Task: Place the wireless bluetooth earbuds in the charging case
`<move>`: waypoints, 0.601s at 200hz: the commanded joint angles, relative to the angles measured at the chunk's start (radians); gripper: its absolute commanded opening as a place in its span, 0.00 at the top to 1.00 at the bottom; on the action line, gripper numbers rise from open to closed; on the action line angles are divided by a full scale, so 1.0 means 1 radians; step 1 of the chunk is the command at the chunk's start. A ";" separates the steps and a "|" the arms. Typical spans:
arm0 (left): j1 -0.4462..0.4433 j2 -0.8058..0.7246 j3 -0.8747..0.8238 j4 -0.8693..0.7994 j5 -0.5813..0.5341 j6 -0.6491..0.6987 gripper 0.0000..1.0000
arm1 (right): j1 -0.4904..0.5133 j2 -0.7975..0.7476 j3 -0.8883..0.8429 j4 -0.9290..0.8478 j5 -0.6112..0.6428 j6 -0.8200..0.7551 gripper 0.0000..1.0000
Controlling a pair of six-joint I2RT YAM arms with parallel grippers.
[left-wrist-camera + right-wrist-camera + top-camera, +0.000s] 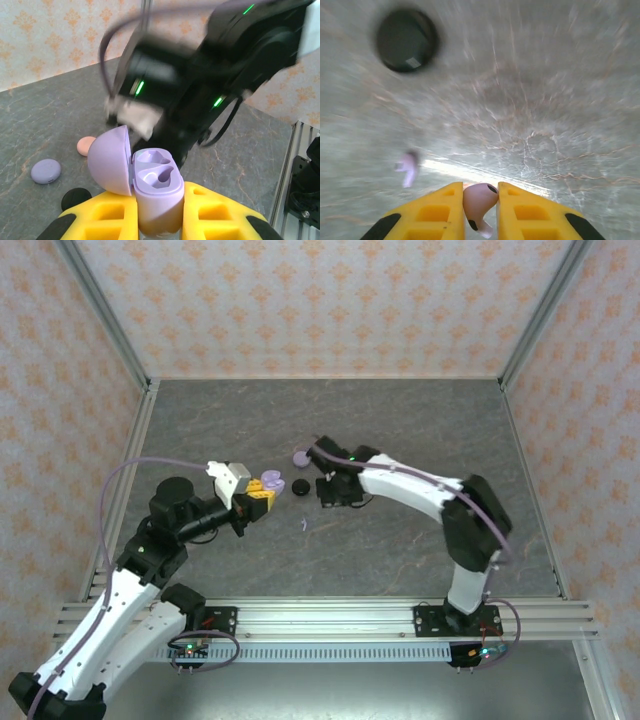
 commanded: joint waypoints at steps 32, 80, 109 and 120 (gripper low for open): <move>-0.007 0.097 0.000 0.257 -0.015 -0.020 1.00 | -0.010 -0.343 0.006 0.183 -0.068 0.102 0.82; -0.013 0.201 0.044 0.339 0.004 -0.016 1.00 | 0.050 -0.432 -0.005 0.396 -0.115 0.196 0.83; -0.023 0.229 0.058 0.355 0.003 -0.014 1.00 | 0.109 -0.424 0.007 0.438 -0.044 0.189 0.83; -0.028 0.233 0.058 0.357 0.002 -0.013 1.00 | 0.115 -0.420 -0.007 0.467 -0.027 0.200 0.83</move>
